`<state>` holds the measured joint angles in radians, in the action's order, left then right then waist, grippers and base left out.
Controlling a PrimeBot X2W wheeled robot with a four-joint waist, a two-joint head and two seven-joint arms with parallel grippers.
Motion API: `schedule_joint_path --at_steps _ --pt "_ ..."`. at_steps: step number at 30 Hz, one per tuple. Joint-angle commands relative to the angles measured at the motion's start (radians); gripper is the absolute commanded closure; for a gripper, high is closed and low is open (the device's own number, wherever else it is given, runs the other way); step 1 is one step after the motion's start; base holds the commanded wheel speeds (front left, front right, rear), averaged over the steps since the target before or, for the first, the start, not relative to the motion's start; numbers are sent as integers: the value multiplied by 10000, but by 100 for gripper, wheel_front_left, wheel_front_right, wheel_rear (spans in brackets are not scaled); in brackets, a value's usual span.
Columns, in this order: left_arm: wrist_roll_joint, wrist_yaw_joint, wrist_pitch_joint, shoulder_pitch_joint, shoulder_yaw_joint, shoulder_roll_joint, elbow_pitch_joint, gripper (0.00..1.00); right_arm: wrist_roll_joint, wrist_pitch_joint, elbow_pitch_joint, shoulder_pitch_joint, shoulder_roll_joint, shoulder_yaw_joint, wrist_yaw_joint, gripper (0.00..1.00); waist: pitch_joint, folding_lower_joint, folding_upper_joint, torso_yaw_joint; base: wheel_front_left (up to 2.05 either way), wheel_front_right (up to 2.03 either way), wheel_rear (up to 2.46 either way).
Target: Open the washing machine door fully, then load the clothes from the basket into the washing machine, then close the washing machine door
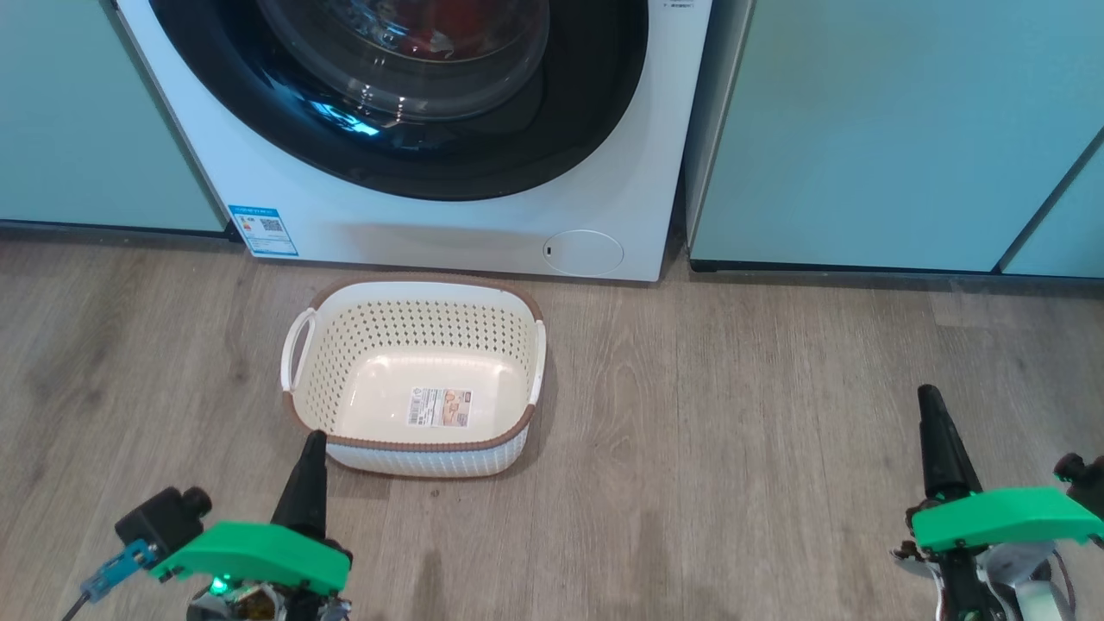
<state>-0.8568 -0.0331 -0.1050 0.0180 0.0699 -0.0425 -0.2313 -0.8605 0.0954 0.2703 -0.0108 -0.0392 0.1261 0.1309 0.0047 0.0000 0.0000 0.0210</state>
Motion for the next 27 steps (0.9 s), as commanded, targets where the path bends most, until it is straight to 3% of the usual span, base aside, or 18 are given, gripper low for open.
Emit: schedule_joint_path --at_steps 1,27 --pt "-276 -101 65 -540 -216 -150 280 100 -280 -73 -310 -503 -81 -61 -1 100 0 0 0 -3 0 0 0" --pt "-3101 -434 803 -806 -749 -183 124 100 -3020 -839 -289 -681 -92 -84 -1 100 -6 0 0 -82 0 0 0"
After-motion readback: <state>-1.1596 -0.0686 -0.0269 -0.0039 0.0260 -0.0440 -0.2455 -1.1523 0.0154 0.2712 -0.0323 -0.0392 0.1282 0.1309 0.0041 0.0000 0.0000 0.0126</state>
